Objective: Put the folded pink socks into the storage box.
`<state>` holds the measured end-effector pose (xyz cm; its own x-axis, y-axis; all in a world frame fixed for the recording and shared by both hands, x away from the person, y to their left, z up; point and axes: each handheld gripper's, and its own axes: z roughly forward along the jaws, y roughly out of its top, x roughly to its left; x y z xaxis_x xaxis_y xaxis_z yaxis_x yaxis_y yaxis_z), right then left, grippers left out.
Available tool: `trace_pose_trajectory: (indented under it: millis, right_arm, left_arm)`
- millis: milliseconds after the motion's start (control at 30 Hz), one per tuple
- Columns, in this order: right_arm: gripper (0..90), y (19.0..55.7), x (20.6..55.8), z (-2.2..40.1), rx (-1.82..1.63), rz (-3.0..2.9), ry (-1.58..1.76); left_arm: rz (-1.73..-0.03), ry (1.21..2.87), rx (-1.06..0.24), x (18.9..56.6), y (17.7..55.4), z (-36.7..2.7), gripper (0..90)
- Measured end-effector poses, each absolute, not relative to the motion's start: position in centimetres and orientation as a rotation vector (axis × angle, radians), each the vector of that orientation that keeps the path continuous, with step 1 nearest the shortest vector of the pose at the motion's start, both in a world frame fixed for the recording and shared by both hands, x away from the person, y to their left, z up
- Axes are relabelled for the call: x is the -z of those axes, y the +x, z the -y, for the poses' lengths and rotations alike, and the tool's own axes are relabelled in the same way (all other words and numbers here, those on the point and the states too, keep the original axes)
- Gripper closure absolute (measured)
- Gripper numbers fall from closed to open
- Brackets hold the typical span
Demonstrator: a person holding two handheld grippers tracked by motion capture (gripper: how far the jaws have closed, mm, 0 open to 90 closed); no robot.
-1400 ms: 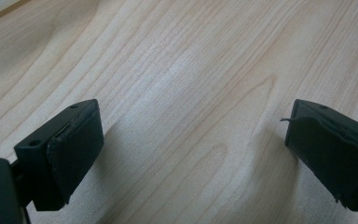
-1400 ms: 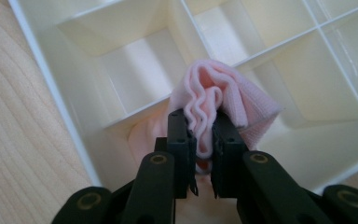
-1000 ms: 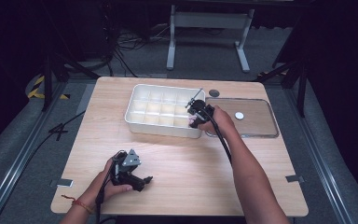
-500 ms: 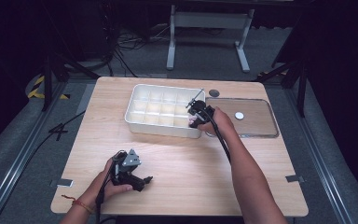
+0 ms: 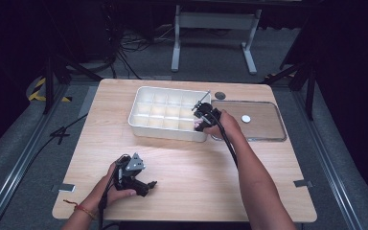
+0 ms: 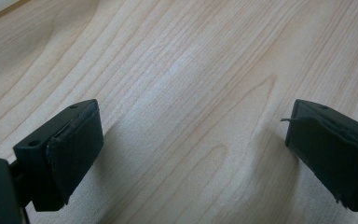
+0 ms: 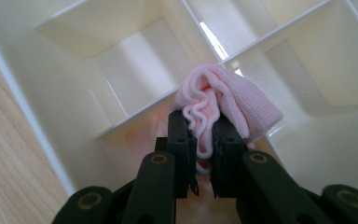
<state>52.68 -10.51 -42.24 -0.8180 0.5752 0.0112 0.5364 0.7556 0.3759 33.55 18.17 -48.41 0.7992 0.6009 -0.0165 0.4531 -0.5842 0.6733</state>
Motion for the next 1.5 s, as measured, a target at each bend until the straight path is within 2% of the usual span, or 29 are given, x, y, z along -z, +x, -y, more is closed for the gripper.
trace_pose_trajectory:
  millis: [300, 633, 1500]
  right_arm:
    - [75.5, 51.8, 41.7, 10.5, -0.578, -2.799, 0.872]
    - [65.0, 51.2, 41.0, 10.6, -0.640, -2.765, 0.866]
    - [58.5, 48.9, 38.1, 11.6, -0.819, -2.671, 0.801]
  left_arm:
    - [-0.771, 2.301, -0.275, 48.4, 33.6, -18.2, 4.0]
    - [-0.773, 2.294, -0.279, 48.4, 33.6, -18.1, 3.7]
    - [-0.771, 2.304, -0.272, 48.4, 33.6, -18.1, 3.3]
